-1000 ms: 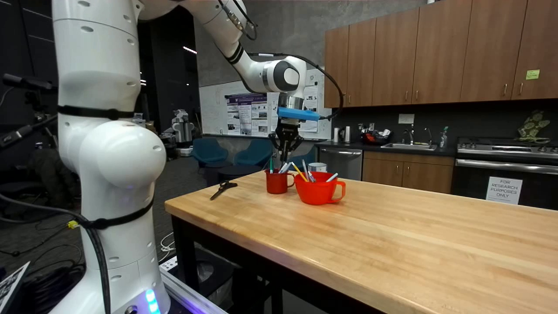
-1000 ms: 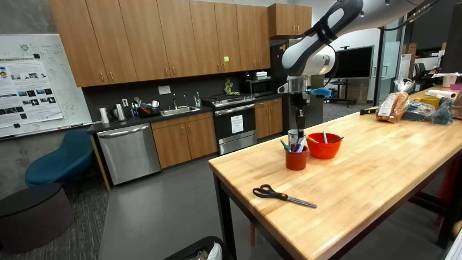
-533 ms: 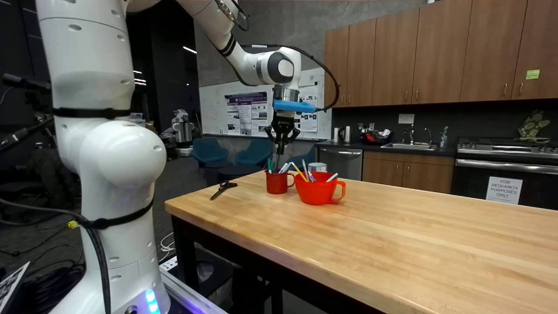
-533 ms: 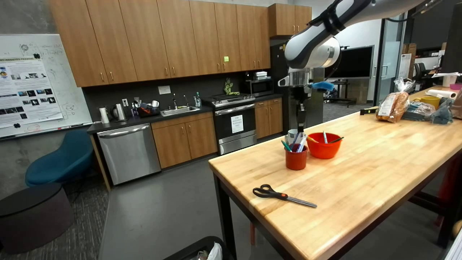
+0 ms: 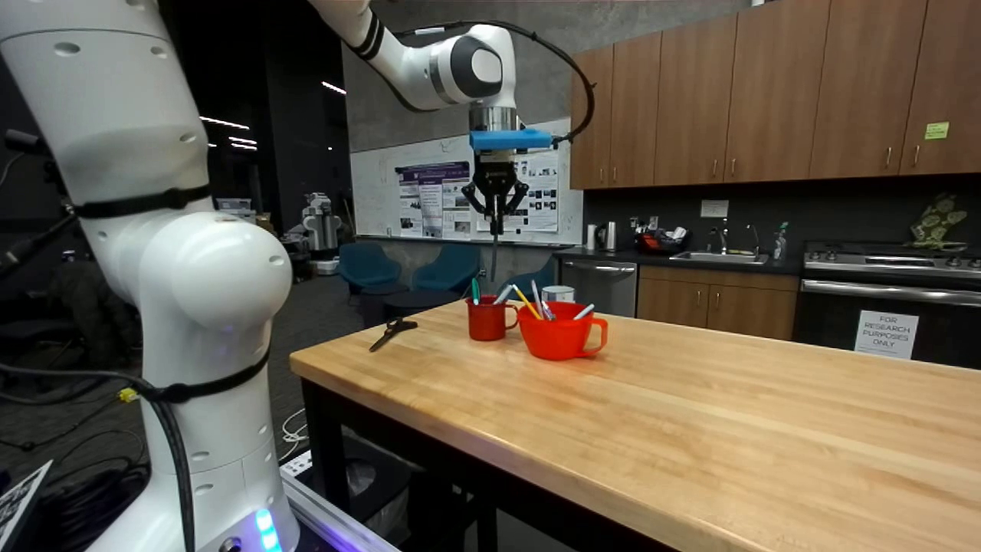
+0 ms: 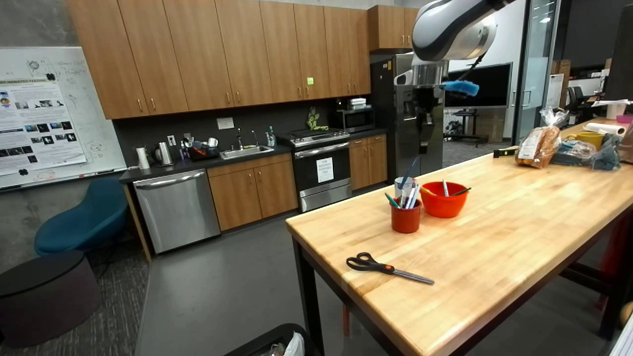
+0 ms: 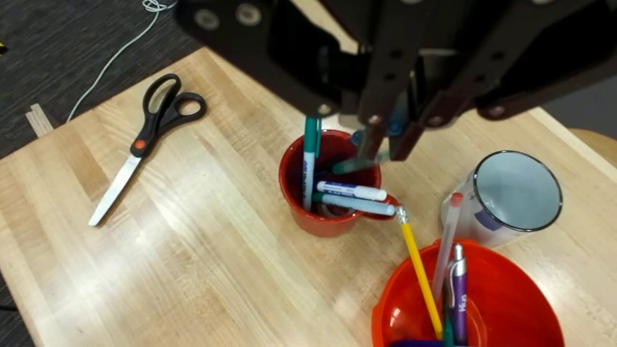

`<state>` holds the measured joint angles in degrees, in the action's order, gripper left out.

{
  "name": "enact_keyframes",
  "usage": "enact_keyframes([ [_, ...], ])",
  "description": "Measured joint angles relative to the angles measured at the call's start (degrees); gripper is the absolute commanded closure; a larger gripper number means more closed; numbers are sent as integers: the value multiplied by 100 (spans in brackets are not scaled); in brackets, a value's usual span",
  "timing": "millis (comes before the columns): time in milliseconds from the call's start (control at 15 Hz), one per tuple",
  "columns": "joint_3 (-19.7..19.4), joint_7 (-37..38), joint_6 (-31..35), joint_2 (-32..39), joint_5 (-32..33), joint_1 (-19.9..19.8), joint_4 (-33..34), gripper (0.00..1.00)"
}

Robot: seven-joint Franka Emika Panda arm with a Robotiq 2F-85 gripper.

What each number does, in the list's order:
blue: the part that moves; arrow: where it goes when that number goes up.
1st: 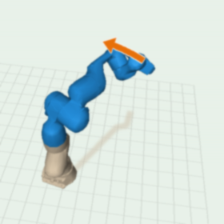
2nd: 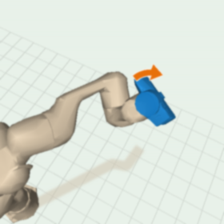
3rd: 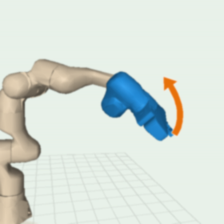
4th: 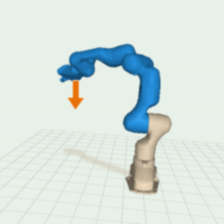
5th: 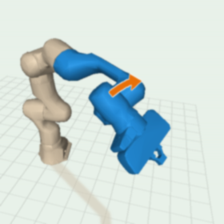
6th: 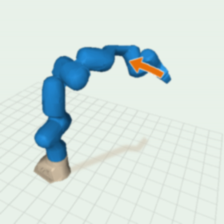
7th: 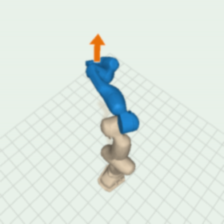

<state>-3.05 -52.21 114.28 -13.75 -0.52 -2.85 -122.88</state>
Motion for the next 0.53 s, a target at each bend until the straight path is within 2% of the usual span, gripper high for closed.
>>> enact_keyframes([
  [533, -400, 494, 53, -470, 891, -112, -41, 98],
])
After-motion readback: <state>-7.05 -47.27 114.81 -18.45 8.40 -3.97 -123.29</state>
